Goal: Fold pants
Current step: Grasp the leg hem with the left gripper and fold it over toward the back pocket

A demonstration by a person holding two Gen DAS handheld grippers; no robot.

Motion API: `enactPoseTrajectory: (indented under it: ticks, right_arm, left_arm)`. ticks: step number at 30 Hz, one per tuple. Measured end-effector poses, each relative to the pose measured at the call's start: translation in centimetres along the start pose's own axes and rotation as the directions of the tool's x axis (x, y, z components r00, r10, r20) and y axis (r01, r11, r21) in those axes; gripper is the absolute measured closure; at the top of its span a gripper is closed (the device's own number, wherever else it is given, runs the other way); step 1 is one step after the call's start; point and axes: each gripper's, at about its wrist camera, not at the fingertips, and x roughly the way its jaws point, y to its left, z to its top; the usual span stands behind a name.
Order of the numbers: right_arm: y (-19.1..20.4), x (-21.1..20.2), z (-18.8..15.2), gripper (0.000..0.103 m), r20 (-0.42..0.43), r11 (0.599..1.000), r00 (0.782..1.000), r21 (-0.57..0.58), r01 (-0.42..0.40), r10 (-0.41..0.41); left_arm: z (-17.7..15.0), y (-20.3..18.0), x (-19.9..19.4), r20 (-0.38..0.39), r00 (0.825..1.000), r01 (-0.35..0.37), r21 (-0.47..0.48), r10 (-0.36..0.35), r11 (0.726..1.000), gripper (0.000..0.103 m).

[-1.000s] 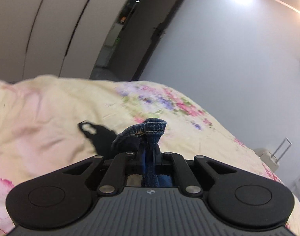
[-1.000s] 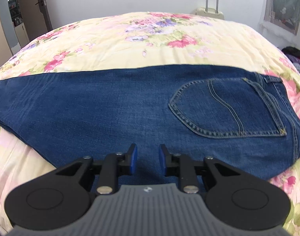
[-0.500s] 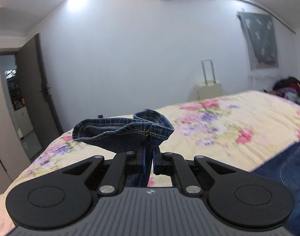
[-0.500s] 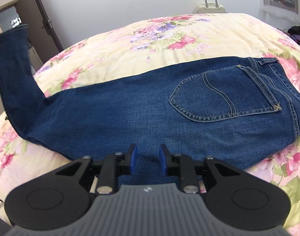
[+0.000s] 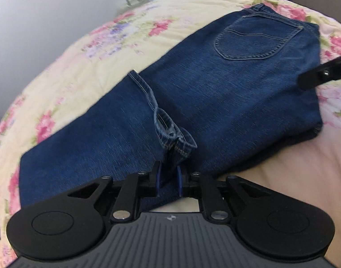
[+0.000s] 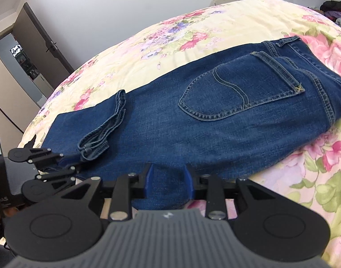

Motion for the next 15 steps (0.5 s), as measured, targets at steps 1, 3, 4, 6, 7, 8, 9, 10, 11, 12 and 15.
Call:
enactPoseTrajectory:
  ticks: [1,3,4,6,7,8,9,10,11,12,15]
  right_arm:
    - [0.1,0.1,0.0,0.075,0.001,1.000,1.000,0.008,-0.018,0.018]
    - [0.3,0.3,0.2,0.073,-0.002,0.998,0.998,0.022,-0.058,0.058]
    - [0.7,0.6,0.4,0.072,-0.005,0.997,0.997,0.028,-0.077,0.077]
    - [1.1,1.0,0.8,0.067,-0.020,0.991,0.992,0.049,-0.121,0.122]
    - [1.2,1.3,1.0,0.062,-0.031,0.987,0.988,0.070,-0.146,0.149]
    - [1.3,1.7,1.1,0.060,-0.041,0.981,0.984,0.092,-0.171,0.175]
    - [1.4,2.2,1.4,0.057,-0.050,0.973,0.978,0.120,-0.196,0.203]
    - [1.6,2.8,1.6,0.055,-0.063,0.962,0.970,0.154,-0.223,0.235]
    - [1.8,3.4,1.9,0.054,-0.074,0.951,0.961,0.185,-0.249,0.266]
    - [1.9,4.1,2.1,0.051,-0.085,0.937,0.952,0.219,-0.271,0.295]
    - [1.9,7.0,2.5,0.043,-0.110,0.868,0.911,0.366,-0.335,0.398]
  left_arm:
    - [-0.2,0.4,0.1,-0.018,0.998,0.054,-0.016,-0.054,0.998,0.088]
    - [-0.7,1.6,-0.3,-0.014,0.989,0.148,-0.065,-0.149,0.987,0.088]
    - [-0.9,2.1,-0.5,-0.007,0.984,0.179,-0.083,-0.180,0.980,0.086]
    - [-1.1,3.3,-1.5,0.024,0.980,0.199,-0.118,-0.197,0.973,0.080]
    - [-1.0,4.2,-1.9,0.041,0.979,0.202,-0.141,-0.198,0.969,0.080]
    - [-1.0,5.0,-2.5,0.060,0.979,0.203,-0.165,-0.195,0.965,0.080]
    - [-1.0,5.9,-3.1,0.082,0.978,0.202,-0.192,-0.190,0.960,0.079]
    - [-1.0,6.8,-3.4,0.101,0.978,0.203,-0.222,-0.185,0.954,0.079]
    - [-0.9,8.1,-3.6,0.121,0.978,0.198,-0.263,-0.172,0.944,0.079]
    - [-1.0,9.0,-3.8,0.133,0.979,0.187,-0.296,-0.154,0.937,0.079]
    - [-0.7,11.3,-3.3,0.161,0.978,0.182,-0.345,-0.133,0.921,0.079]
